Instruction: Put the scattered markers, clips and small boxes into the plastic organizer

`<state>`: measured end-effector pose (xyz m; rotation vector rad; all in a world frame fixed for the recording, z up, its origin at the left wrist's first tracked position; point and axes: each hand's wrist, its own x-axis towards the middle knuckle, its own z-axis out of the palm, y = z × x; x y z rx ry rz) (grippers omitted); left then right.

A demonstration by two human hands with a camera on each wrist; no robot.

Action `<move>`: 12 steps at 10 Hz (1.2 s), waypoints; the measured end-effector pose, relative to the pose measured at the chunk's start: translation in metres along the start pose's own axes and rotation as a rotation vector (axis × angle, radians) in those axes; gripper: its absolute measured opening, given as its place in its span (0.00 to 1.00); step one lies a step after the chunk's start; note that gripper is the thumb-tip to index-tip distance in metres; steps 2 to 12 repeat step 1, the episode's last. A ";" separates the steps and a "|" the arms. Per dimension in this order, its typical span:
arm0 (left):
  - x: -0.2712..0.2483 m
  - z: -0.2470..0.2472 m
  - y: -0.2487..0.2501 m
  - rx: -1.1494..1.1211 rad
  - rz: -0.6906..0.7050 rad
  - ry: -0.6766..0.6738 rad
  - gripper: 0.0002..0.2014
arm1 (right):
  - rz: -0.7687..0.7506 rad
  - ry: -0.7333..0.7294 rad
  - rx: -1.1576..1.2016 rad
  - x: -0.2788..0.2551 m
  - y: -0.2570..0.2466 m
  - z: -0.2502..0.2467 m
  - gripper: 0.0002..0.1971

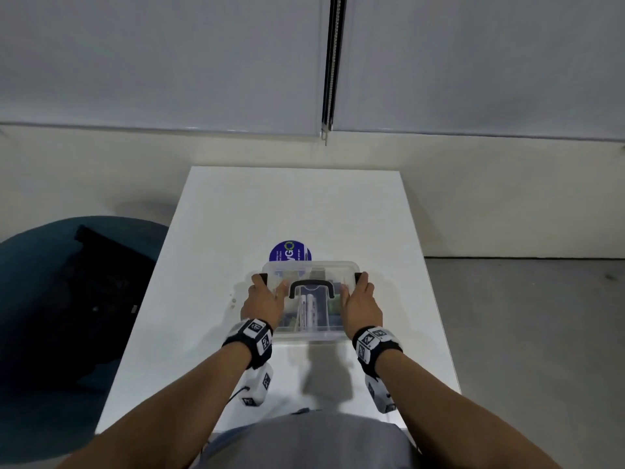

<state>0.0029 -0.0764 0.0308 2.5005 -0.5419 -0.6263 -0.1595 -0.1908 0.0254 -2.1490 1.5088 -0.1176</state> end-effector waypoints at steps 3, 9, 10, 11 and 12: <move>-0.006 0.006 -0.009 -0.025 0.027 0.009 0.31 | 0.014 -0.049 0.049 -0.005 0.000 -0.003 0.33; -0.006 0.006 -0.009 -0.025 0.027 0.009 0.31 | 0.014 -0.049 0.049 -0.005 0.000 -0.003 0.33; -0.006 0.006 -0.009 -0.025 0.027 0.009 0.31 | 0.014 -0.049 0.049 -0.005 0.000 -0.003 0.33; -0.006 0.006 -0.009 -0.025 0.027 0.009 0.31 | 0.014 -0.049 0.049 -0.005 0.000 -0.003 0.33; -0.006 0.006 -0.009 -0.025 0.027 0.009 0.31 | 0.014 -0.049 0.049 -0.005 0.000 -0.003 0.33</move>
